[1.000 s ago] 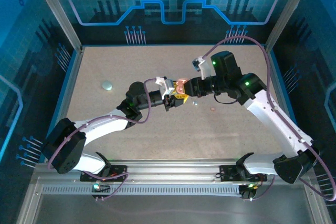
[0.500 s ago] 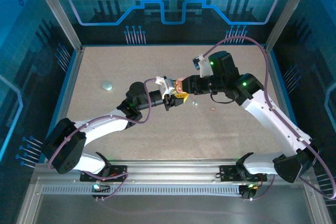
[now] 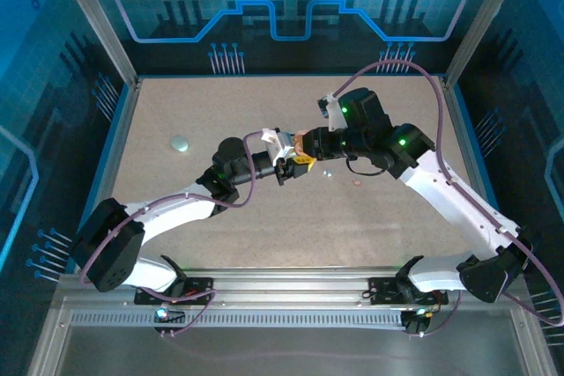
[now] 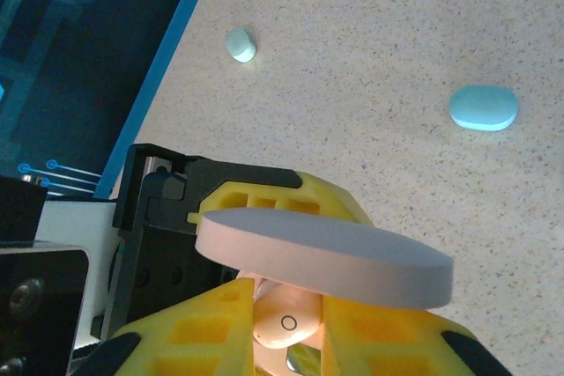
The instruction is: Insert wireless bluetooth earbuds into charging case
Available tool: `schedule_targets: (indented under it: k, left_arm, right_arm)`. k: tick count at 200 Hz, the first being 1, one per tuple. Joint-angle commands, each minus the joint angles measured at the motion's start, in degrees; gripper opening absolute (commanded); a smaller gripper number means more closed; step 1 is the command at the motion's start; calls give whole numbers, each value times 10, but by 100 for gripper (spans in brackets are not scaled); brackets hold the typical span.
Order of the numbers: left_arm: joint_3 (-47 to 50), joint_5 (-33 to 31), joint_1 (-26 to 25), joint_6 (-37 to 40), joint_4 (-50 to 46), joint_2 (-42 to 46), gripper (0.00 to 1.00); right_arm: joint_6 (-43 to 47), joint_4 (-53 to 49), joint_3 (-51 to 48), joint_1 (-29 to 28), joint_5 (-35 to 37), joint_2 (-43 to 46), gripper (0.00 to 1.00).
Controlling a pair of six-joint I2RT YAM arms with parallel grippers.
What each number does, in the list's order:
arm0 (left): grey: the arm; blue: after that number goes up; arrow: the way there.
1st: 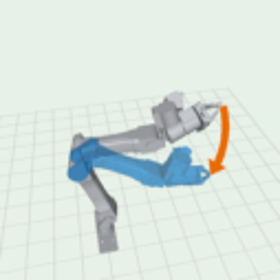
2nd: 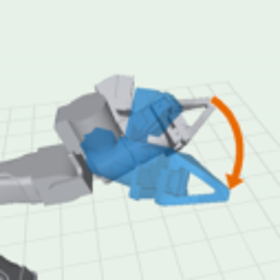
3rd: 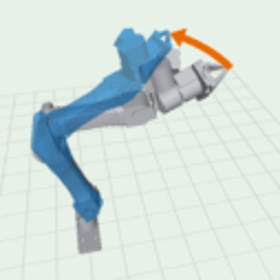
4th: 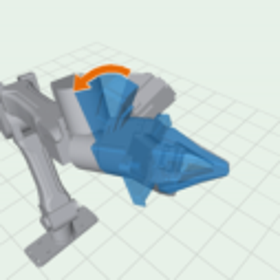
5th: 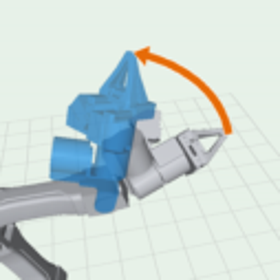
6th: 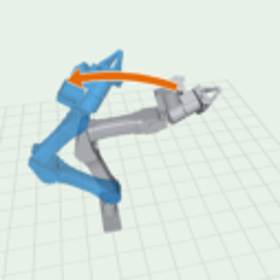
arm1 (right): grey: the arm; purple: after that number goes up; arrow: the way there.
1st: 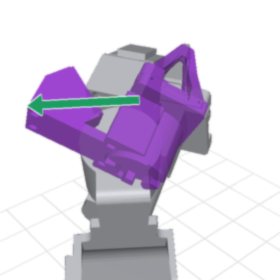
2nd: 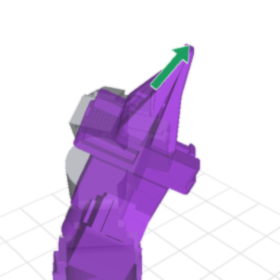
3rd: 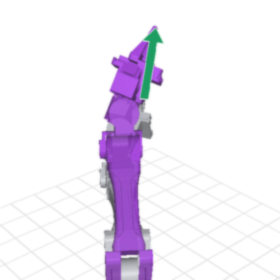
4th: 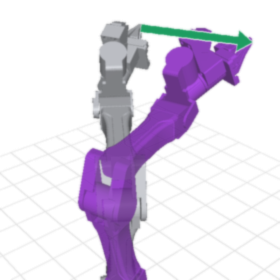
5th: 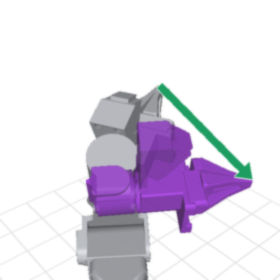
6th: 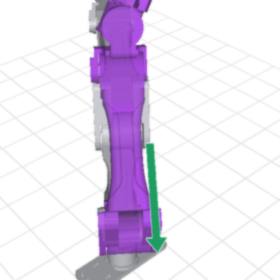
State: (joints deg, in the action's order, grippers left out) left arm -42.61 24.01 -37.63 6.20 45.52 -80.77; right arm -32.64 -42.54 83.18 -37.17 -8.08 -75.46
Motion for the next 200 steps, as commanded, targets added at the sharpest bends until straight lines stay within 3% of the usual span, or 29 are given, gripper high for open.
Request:
schedule_targets:
  k: [1, 75, 141, 200]
  left_arm:
    - [-16, 0, -7, 18, 23, 7, 32]
    - [-20, 14, -7, 45, -9, 11, 32]
    - [-26, 36, -8, 43, -9, 11, 32]
    - [-20, 22, -8, 21, 12, 5, 32]
  right_arm:
    - [39, -33, 17, -10, -5, -2, 20]
    - [78, -72, 38, 14, -82, 2, 17]
    - [59, -91, 49, 22, -87, -31, 20]
    - [51, -84, 53, 23, -68, -24, 36]
